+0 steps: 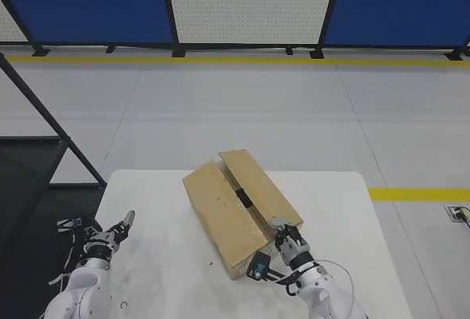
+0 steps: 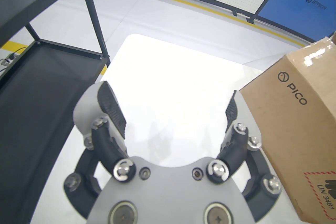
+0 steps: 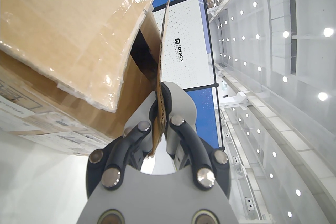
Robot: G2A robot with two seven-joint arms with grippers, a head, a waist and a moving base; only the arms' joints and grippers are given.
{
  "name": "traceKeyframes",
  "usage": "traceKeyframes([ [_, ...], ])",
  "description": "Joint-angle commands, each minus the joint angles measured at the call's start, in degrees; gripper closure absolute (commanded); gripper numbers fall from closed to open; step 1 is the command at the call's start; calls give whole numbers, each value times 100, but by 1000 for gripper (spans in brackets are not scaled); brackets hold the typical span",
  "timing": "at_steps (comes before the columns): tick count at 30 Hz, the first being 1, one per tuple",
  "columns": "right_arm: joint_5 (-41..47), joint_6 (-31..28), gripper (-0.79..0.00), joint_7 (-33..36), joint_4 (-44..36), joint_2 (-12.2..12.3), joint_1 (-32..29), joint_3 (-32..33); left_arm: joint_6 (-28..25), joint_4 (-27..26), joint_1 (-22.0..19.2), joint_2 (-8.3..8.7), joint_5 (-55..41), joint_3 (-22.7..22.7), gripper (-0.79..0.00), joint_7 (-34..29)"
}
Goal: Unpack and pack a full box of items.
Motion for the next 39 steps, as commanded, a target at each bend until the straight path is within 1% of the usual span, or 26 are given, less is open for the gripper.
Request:
traceKeyframes([
  [1, 44, -88, 0, -162, -106, 24, -122, 96, 7, 33, -20, -4, -19, 14, -785, 6],
  [6, 47, -301, 0, -497, -328, 85, -388, 321, -5, 109, -77, -11, -22, 56, -785, 14],
  [16, 340, -530, 0, -1455, -475, 189, -707, 724, -168, 294, -225, -4, 126, 101, -785, 36],
  [25, 341, -690, 0, -1904, -562, 270, -913, 996, -643, 527, -374, 31, 476, 164, -785, 199],
  [32, 243, -774, 0, -2083, -704, 333, -1160, 1167, -944, 810, -582, 35, 822, 386, -785, 437],
  [39, 291, -736, 0, -2467, -842, 394, -1409, 1335, -1280, 1090, -784, 43, 1205, 588, -785, 799],
])
